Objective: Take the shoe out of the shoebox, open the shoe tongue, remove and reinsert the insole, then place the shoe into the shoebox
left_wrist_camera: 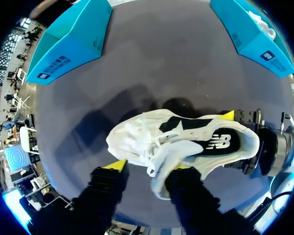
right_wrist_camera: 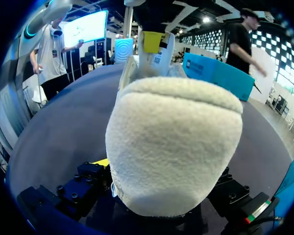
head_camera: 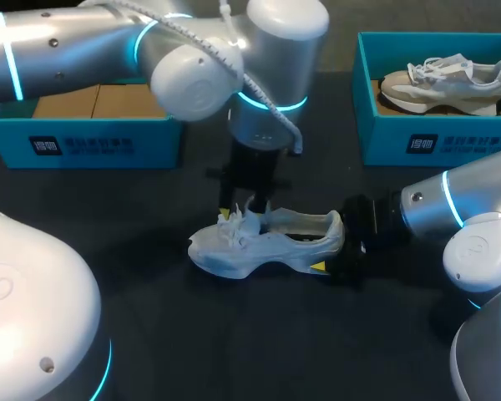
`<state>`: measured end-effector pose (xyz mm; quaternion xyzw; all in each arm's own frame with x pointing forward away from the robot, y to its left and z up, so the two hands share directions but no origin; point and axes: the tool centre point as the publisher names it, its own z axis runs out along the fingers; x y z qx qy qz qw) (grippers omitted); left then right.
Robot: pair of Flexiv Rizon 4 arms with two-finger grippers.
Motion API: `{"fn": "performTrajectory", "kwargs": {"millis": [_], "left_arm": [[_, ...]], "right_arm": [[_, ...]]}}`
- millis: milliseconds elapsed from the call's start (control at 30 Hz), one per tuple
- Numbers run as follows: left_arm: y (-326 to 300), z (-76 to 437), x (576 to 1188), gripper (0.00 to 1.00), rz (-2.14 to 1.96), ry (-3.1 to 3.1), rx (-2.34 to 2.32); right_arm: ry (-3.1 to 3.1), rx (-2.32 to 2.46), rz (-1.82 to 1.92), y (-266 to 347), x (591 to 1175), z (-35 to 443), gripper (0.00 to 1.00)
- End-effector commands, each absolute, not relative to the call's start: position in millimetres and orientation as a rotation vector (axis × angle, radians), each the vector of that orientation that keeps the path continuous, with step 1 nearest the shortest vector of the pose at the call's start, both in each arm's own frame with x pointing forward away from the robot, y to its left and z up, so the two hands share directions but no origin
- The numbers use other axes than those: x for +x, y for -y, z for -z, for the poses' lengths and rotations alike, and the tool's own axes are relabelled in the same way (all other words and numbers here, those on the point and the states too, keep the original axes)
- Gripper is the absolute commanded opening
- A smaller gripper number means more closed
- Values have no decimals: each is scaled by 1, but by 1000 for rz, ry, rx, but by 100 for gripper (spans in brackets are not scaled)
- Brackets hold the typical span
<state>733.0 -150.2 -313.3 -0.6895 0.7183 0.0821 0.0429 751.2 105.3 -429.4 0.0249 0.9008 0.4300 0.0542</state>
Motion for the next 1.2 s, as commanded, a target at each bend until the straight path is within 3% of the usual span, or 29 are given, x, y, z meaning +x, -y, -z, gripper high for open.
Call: {"fn": "performTrajectory", "kwargs": {"millis": [33,433,867,967,1067,1133,1167,1200], "left_arm": [[140,313,729,0,-160,-2226,-2140],[121,322,724,0,14,-2215,-2276],[93,347,728,0,-173,-2105,-2386],[92,356,731,11,-223,-2099,-2399],[93,365,733,33,-269,-2109,-2409],[94,369,733,58,-277,-2115,-2424],[95,372,733,87,-290,-2118,-2427],[95,373,733,100,-297,-2119,-2436]], "right_arm": [[-2738,78,-1301,-107,749,431,0],[-2738,78,-1301,-107,749,431,0],[-2738,78,-1301,-107,749,431,0],[-2738,78,-1301,-107,749,431,0],[-2738,78,-1301,-107,749,431,0],[-2738,78,-1301,-107,749,431,0],[-2738,78,-1301,-107,749,431,0],[-2738,78,-1301,-107,749,431,0]]}}
